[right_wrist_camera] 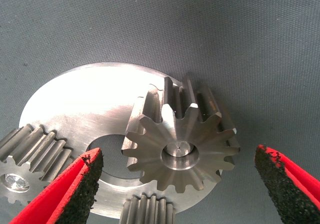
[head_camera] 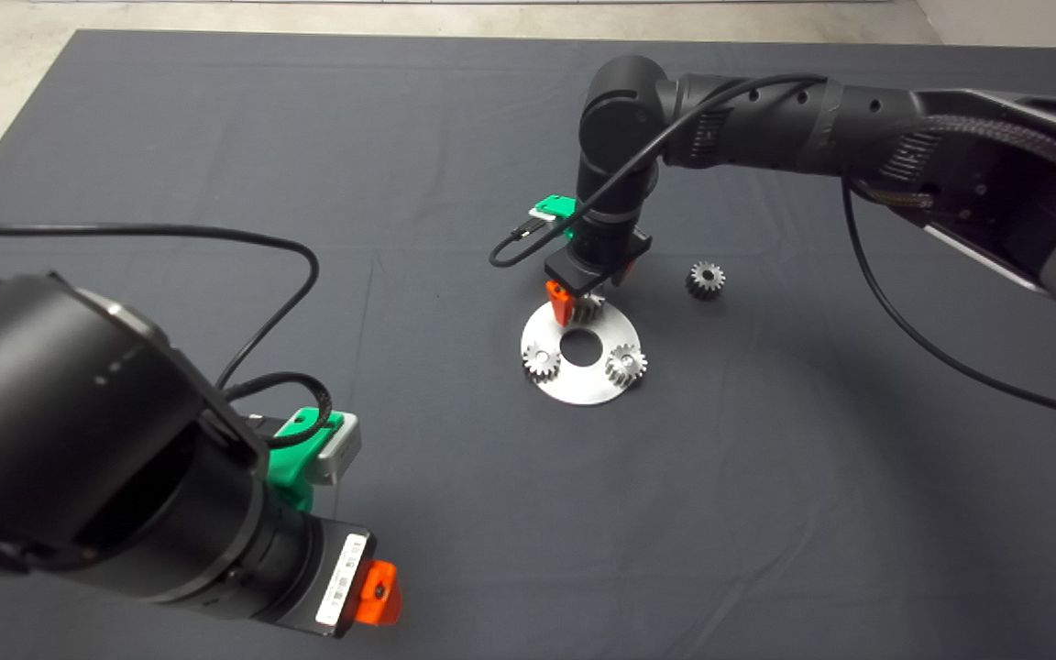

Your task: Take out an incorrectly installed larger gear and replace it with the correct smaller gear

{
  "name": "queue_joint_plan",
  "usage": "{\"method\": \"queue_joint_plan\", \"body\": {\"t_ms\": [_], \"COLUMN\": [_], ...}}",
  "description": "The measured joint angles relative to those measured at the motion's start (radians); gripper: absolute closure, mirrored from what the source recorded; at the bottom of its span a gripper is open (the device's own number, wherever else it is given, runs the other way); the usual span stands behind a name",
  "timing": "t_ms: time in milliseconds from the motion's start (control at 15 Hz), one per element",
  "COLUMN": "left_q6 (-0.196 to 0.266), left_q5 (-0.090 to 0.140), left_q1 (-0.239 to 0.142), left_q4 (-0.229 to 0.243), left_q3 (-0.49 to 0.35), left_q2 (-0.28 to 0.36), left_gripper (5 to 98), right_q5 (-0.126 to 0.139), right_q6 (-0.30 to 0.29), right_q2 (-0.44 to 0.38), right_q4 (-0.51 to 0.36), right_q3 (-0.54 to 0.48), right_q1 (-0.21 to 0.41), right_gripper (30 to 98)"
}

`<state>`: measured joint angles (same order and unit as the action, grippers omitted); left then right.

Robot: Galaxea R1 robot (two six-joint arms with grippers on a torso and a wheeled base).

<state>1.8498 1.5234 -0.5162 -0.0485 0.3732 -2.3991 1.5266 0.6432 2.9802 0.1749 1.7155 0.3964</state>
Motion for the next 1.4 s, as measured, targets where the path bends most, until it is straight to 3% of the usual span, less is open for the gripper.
{"method": "queue_joint_plan", "body": {"t_ms": [133, 533, 1200, 1400], "left_q6": [0.0, 0.0, 0.0, 0.0], "left_q5": [0.0, -0.006, -0.013, -0.013], "left_q1": [0.0, 0.0, 0.0, 0.0], "left_q4": [0.0, 0.0, 0.0, 0.0], "left_q3": [0.0, 0.0, 0.0, 0.0], "left_q2": [0.0, -0.003, -0.002, -0.003], "left_gripper": [5.5, 5.5, 5.5, 5.5], "right_q5": [0.0, 0.0, 0.0, 0.0], "right_q6": [0.0, 0.0, 0.0, 0.0], "right_q2": [0.0, 0.0, 0.001, 0.001], "right_q4": [0.001, 0.011, 0.035, 0.038], "right_q3": [0.0, 0.0, 0.0, 0.0], "right_q1": [0.0, 0.0, -0.001, -0.016], "right_gripper": [48.3, 58.3, 58.6, 63.3]}}
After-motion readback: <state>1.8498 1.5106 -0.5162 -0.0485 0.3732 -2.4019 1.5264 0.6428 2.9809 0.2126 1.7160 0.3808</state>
